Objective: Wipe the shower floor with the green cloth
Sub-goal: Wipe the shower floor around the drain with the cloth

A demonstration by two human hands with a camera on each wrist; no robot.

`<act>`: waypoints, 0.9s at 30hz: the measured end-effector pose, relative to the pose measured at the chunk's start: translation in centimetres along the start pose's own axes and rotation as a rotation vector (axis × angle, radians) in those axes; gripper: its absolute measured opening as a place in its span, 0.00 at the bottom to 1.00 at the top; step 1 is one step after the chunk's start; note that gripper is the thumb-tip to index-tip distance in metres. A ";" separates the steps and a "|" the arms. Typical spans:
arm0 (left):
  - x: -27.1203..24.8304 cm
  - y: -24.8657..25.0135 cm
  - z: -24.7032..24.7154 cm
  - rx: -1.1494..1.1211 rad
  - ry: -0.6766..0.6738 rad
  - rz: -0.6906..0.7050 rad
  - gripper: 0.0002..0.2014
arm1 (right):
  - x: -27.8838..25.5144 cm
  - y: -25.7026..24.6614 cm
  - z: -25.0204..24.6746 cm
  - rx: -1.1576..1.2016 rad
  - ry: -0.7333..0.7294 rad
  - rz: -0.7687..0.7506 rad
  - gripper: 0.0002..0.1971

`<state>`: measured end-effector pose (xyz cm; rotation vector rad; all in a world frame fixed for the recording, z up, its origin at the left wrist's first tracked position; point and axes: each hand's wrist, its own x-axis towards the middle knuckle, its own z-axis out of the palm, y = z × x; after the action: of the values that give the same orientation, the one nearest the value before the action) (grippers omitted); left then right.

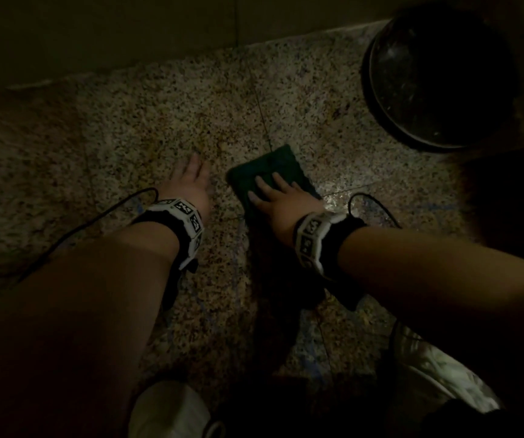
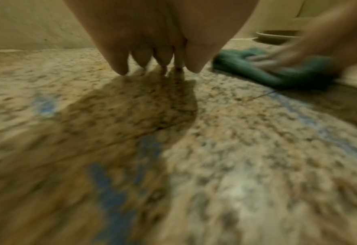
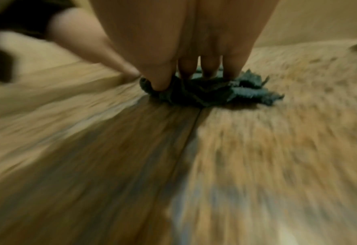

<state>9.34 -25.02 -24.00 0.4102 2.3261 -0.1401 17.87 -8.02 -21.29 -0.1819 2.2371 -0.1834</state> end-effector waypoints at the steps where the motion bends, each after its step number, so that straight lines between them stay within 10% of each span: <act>1: -0.1 -0.4 0.1 0.021 0.010 -0.021 0.28 | -0.3 -0.1 0.7 -0.023 -0.003 -0.015 0.38; 18: -1.5 -1.3 -1.2 -0.087 -0.051 -0.088 0.40 | 3.0 -3.0 -3.8 0.078 0.041 0.000 0.37; 27: -1.6 -1.4 -3.1 -0.080 -0.142 -0.115 0.40 | 0.2 -3.6 1.6 -0.083 0.043 -0.154 0.34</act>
<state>7.86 -26.06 -20.66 0.2192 2.2068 -0.1277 19.28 -11.71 -21.70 -0.3991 2.2752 -0.1787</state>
